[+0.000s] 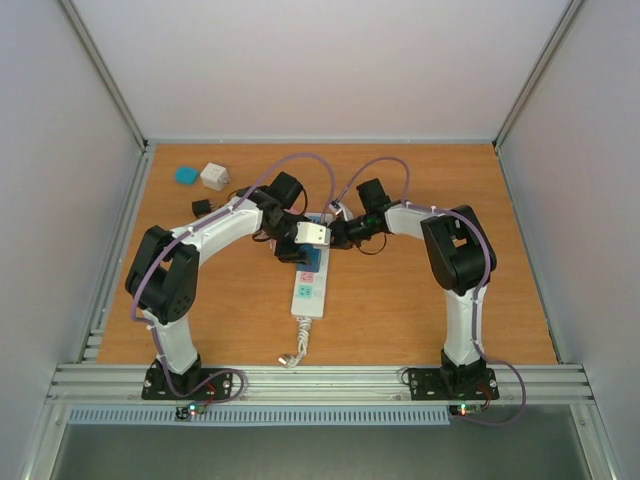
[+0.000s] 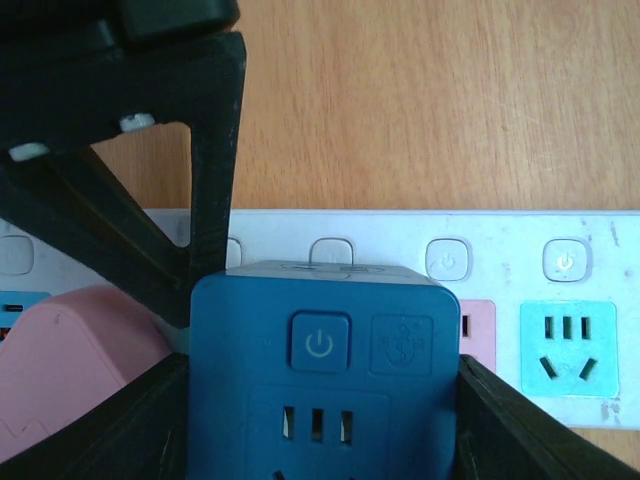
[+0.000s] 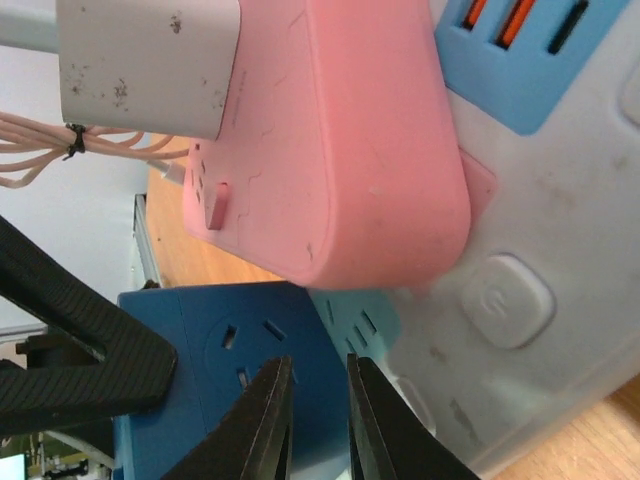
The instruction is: Pull the plug off the socket
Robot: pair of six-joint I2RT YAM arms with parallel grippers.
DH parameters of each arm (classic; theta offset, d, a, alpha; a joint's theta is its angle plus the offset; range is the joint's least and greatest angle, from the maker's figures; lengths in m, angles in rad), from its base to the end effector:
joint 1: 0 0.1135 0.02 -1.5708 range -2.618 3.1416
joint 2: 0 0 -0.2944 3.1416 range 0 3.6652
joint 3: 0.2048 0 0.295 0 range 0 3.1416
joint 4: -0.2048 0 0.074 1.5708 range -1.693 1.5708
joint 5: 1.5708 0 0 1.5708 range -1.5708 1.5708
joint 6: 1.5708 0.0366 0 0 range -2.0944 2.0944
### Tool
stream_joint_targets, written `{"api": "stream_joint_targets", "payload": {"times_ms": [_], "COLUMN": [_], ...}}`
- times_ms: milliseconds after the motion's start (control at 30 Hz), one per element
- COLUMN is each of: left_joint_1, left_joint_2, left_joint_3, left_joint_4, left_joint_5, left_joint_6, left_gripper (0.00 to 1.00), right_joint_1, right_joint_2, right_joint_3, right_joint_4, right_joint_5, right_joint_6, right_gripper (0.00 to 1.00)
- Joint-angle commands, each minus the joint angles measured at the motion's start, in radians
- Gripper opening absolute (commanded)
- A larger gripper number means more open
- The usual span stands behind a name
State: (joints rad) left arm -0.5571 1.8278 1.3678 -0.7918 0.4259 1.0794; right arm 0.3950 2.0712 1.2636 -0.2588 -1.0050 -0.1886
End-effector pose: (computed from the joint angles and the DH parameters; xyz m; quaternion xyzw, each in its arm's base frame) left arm 0.3434 -0.2317 0.2218 0.7274 0.6351 -0.1615 0.2038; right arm 0.4030 0.2015 0.1226 -0.3592 0.7782 0.4864 0.1695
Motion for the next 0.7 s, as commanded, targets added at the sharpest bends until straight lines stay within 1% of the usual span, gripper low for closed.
{"api": "stream_joint_targets", "payload": {"times_ms": [0,133,367,667], "left_joint_1": [-0.01,-0.01,-0.01,-0.01], "left_joint_2": [0.011,0.015,0.013,0.006], "left_joint_3": [-0.003,0.016,0.054,0.114], "left_joint_4": [0.07,0.072,0.041,-0.015], "left_joint_5": [0.047,0.053,0.072,0.093], "left_joint_6": [-0.025,-0.047,-0.066,-0.082], "left_gripper": [0.4,0.39,0.36,0.34], "right_joint_1": [0.017,0.021,0.021,0.016], "right_joint_2": [0.027,0.057,0.077,0.079], "right_joint_3": [0.041,0.039,0.016,-0.016], "right_joint_4": [-0.001,-0.024,-0.064,-0.046], "right_joint_5": [0.015,0.032,0.12,0.181], "right_joint_6": [0.03,0.005,-0.085,-0.089], "right_gripper": [0.18,0.18,0.17,0.17]}}
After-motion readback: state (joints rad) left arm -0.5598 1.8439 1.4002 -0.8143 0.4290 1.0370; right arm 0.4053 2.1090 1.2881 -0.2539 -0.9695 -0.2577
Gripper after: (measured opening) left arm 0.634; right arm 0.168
